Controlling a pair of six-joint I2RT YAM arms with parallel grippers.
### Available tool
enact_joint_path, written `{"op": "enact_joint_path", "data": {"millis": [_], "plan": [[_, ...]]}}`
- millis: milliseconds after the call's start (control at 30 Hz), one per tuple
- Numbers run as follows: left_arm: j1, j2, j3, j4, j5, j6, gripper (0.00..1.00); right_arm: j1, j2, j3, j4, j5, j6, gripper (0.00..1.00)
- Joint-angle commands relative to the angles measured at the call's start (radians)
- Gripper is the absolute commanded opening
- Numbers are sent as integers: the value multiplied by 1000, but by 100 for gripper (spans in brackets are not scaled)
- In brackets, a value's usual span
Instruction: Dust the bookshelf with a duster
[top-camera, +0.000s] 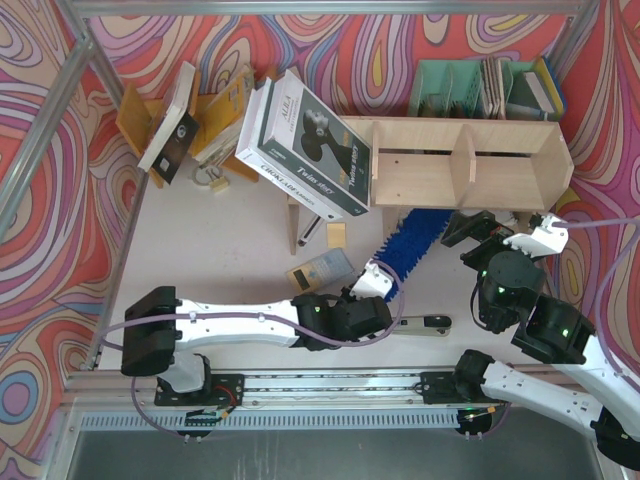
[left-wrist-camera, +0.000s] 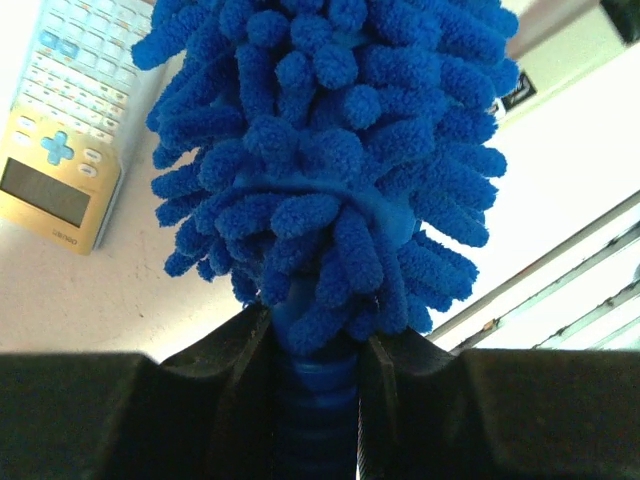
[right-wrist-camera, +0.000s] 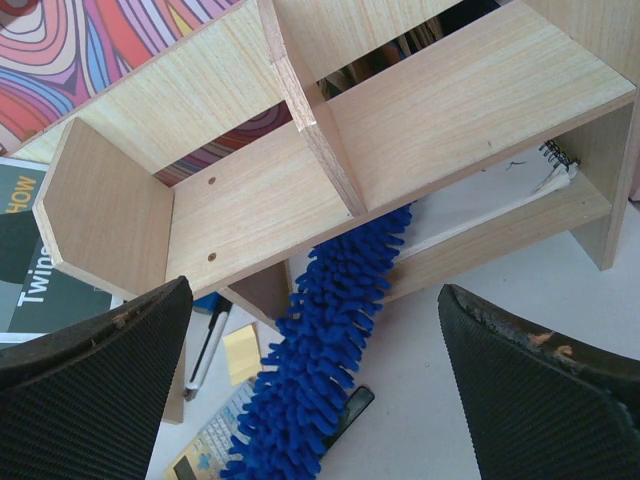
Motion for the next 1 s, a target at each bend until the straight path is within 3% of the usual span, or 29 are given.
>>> {"op": "enact_joint_path", "data": {"millis": [0, 400, 633, 967], "plan": [[-7, 26, 26, -24, 57, 74, 0, -3, -10, -8, 14, 24, 3, 99], [-94, -56, -35, 37, 54, 199, 0, -3, -11, -2, 13, 24, 3, 99], [-97, -81, -72, 45, 122, 252, 0, -4, -4, 2, 15, 23, 2, 99], [-97, -35, -10, 53, 176, 318, 0, -3, 4, -5, 19, 20, 10, 99]]}}
